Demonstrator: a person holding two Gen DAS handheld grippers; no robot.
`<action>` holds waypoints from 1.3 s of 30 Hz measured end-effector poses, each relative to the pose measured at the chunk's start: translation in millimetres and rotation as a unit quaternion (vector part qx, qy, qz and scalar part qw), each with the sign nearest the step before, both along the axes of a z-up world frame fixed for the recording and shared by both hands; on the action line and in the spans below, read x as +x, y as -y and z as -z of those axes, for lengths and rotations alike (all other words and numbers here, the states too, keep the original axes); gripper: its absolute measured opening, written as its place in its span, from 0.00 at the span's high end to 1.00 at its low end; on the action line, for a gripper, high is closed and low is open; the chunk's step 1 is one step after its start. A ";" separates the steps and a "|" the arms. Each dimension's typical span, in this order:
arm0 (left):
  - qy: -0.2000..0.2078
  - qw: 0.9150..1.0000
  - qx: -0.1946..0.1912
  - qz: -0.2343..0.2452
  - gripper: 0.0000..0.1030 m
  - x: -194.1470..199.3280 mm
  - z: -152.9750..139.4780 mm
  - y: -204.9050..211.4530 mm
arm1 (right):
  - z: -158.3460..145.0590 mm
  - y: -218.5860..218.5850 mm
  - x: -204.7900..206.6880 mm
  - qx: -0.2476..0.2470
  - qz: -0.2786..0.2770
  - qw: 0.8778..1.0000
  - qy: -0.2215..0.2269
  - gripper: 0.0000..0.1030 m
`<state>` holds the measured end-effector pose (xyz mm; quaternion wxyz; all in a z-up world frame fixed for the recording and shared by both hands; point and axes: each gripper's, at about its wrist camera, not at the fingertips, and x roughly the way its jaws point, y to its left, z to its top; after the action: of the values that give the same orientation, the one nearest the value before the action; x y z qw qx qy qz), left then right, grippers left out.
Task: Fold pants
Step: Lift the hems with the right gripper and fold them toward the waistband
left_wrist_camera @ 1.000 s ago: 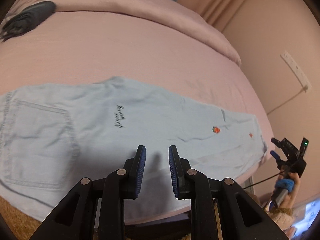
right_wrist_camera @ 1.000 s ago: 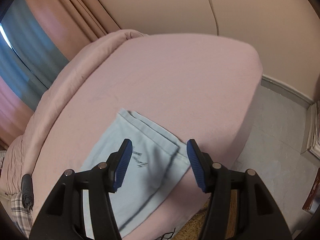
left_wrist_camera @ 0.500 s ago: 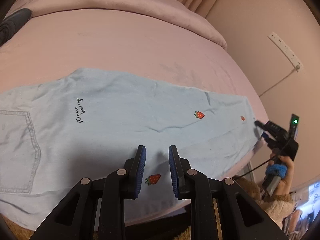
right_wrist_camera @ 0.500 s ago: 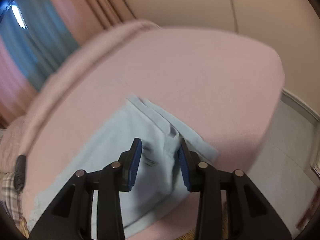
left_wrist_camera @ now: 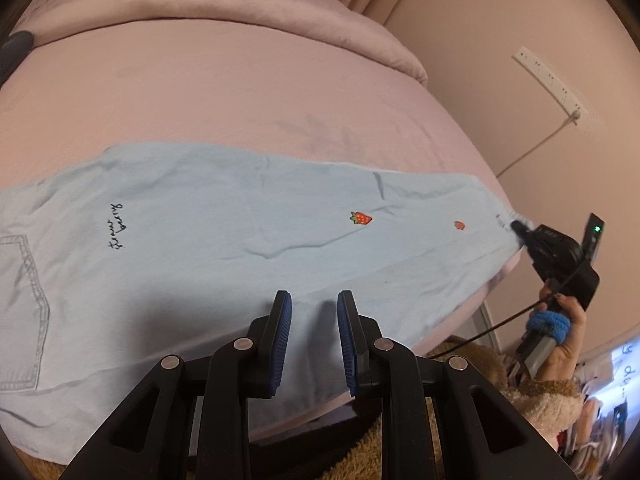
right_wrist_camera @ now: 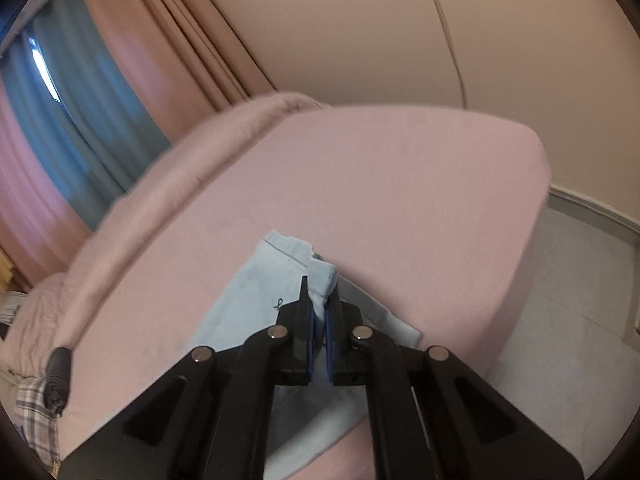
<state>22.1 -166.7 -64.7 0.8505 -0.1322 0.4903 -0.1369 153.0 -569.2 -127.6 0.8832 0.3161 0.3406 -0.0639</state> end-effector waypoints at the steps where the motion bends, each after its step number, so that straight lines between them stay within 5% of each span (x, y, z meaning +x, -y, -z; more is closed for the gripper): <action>1: -0.003 1.000 0.003 0.002 0.80 1.2 2.2 2.8 | 8.2 -1.6 2.2 -0.001 0.000 1.000 -0.018 0.95; 6: -0.042 0.999 0.026 -0.007 0.80 7.4 26.0 2.5 | 34.5 -3.0 13.7 -0.006 -0.004 0.999 -0.053 0.97; 18: -0.016 0.998 0.055 -0.010 0.80 -1.4 27.4 10.3 | 19.5 -7.4 5.2 -0.038 0.004 0.997 -0.064 0.91; 22: -0.012 0.998 0.062 -0.012 0.80 -0.5 29.4 14.4 | 8.9 1.5 -12.0 -0.082 0.048 0.993 -0.075 0.43; 29: -0.010 0.998 0.060 -0.013 0.80 1.6 31.0 14.2 | 33.4 14.3 -10.5 0.028 0.007 0.998 -0.061 0.43; 39: -0.009 0.998 0.053 -0.015 0.80 -3.4 31.0 8.8 | 31.5 -8.6 5.7 0.013 -0.023 0.999 -0.047 0.43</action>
<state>18.8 -175.5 -95.6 0.8540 -0.0959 0.5021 -0.0970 158.7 -560.6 -159.1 0.8632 0.3166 0.3896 -0.0541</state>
